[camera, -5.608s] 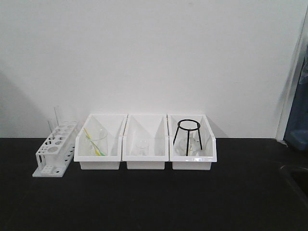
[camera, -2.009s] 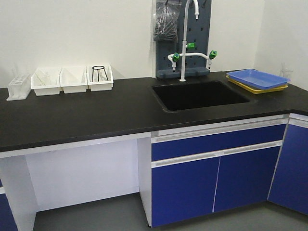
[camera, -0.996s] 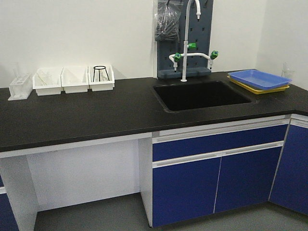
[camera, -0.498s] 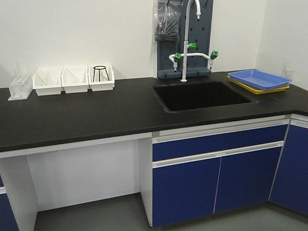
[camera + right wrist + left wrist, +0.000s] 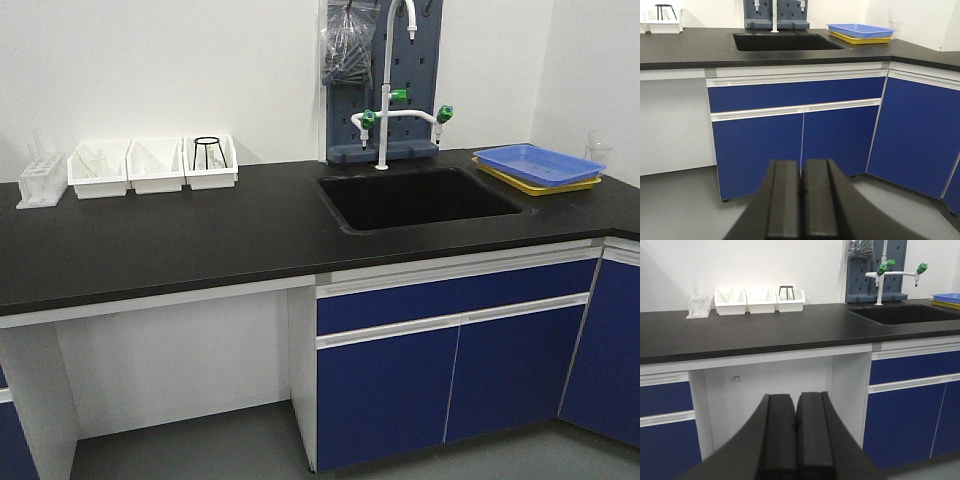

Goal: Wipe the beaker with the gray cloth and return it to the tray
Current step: 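Drive the base past the sink toward the counter with the cloth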

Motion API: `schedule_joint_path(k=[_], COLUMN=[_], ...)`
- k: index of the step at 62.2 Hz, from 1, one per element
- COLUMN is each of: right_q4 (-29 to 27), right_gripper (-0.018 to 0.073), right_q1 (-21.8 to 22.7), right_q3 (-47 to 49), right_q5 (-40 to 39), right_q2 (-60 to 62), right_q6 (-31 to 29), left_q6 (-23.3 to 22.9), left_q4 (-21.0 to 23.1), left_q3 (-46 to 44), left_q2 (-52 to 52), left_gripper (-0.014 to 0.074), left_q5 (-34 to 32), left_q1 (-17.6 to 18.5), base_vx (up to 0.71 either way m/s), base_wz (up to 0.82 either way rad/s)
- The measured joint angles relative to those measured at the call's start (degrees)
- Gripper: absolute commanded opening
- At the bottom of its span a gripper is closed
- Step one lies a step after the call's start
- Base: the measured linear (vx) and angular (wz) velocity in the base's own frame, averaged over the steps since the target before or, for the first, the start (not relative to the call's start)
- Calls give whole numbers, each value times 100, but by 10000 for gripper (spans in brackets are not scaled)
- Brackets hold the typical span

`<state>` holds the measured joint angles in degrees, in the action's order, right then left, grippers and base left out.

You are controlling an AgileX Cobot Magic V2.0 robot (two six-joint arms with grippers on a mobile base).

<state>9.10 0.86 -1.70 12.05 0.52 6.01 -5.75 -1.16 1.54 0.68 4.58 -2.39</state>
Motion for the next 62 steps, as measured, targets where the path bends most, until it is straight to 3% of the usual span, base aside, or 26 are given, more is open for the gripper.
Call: schedule_joint_path(k=[31,62], right_q4=[0,0], right_gripper=[-11,-11], right_q1=[0,0], right_q3=[-4,-4], right_q5=[0,0], right_q2=[0,0], right_q6=[0,0], left_q6=[0,0], left_q4=[0,0], left_q3=[0,0], left_q2=[0,0], left_gripper=[-3,-3], left_q5=[0,0], left_q1=[0,0], base_vx=[-1,-7], base_wz=[-10,-71])
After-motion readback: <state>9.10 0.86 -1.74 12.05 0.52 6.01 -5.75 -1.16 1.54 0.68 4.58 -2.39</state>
